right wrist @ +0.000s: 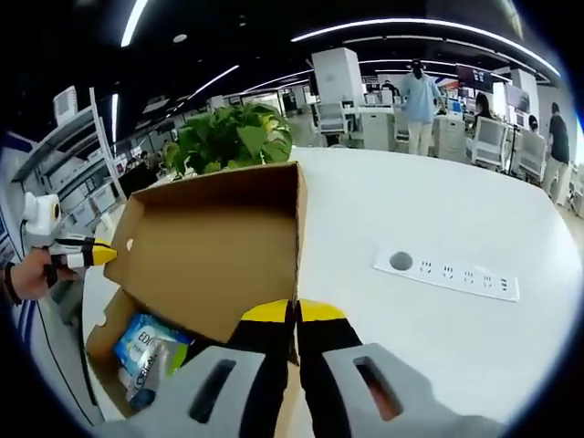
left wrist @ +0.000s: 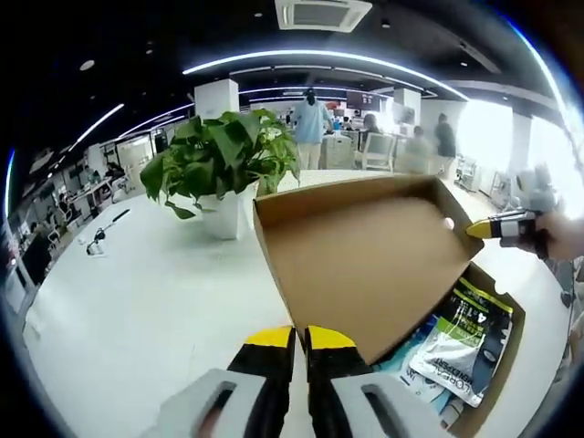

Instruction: Operate the shoe box by opening the lid, removing the specified soft item, and placing it in the target area until the item is outside and the box remains undamaged.

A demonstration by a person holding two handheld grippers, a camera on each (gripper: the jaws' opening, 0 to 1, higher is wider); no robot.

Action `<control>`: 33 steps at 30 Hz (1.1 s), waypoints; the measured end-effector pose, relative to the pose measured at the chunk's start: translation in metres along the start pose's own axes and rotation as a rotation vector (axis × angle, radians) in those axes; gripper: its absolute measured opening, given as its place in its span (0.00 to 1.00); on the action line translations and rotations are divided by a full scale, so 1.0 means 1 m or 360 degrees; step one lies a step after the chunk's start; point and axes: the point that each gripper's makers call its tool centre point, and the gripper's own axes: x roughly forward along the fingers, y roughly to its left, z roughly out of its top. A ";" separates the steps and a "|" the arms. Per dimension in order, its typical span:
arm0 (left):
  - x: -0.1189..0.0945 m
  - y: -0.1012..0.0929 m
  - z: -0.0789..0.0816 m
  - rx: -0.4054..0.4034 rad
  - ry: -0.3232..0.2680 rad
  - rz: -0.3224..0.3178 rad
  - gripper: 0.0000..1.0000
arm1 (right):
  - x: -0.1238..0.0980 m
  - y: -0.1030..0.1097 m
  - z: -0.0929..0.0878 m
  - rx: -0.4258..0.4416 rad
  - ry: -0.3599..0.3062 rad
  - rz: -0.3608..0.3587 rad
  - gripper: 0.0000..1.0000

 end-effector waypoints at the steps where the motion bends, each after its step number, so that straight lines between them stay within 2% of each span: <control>1: 0.002 0.001 0.000 -0.0002 0.0003 0.0001 0.03 | 0.001 -0.001 0.000 0.0004 0.0002 0.0000 0.00; 14: 0.017 0.006 -0.001 -0.0005 0.0048 0.0007 0.04 | 0.014 -0.006 -0.005 0.0036 0.0040 -0.0003 0.01; 33: 0.032 0.011 -0.008 -0.0029 0.0079 0.0001 0.04 | 0.023 -0.009 -0.015 0.0094 0.0094 -0.0019 0.02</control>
